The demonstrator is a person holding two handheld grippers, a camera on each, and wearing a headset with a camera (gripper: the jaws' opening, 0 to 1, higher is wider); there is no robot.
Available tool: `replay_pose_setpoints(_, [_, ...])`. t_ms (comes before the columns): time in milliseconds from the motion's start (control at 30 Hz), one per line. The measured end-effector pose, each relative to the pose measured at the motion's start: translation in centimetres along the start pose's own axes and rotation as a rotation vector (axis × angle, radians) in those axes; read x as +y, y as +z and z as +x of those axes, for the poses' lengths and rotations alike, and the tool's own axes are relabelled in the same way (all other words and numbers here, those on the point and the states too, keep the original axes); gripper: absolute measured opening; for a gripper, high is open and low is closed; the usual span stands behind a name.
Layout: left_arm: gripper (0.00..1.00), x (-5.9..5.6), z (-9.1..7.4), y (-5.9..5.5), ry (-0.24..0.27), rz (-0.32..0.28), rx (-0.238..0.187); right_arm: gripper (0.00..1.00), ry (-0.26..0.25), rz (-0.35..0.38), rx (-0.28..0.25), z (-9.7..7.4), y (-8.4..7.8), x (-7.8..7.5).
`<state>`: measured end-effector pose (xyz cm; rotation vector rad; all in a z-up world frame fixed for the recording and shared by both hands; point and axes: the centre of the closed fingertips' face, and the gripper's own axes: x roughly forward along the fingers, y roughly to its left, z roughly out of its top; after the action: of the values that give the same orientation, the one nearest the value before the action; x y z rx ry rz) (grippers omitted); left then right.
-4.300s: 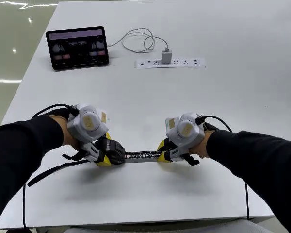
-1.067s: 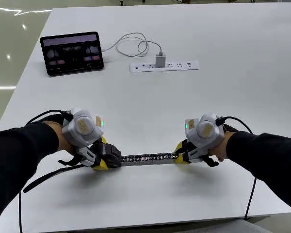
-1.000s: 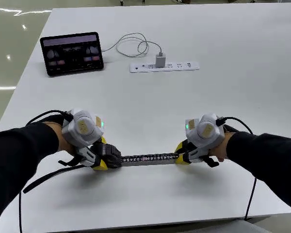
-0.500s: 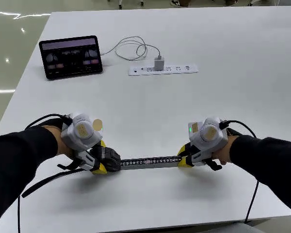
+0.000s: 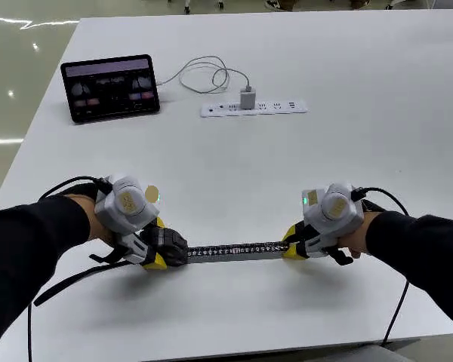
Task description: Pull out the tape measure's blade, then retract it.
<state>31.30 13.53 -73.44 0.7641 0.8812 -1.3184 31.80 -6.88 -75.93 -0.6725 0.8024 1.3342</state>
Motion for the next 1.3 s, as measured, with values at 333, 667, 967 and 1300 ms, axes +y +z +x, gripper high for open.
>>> replay_pose_setpoints(333, [0.35, 0.0, 0.0, 0.0, 0.002, 0.0, 0.0, 0.09, -0.004, 0.011, -0.001, -0.3, -0.5, -0.2])
replay_pose_setpoints(667, [0.35, 0.0, 0.0, 0.0, 0.001, -0.001, 0.002, 0.09, -0.007, 0.016, 0.003, -0.8, -1.2, -0.3])
replay_pose_setpoints(967, [0.35, -0.3, -0.2, 0.1, 0.001, 0.002, 0.004, 0.09, -0.013, 0.023, 0.008, -1.1, -1.6, -0.4])
replay_pose_setpoints(1300, [0.35, -0.4, -0.2, 0.3, -0.001, 0.0, 0.003, 0.09, -0.02, 0.034, 0.012, -1.6, -2.3, -0.5])
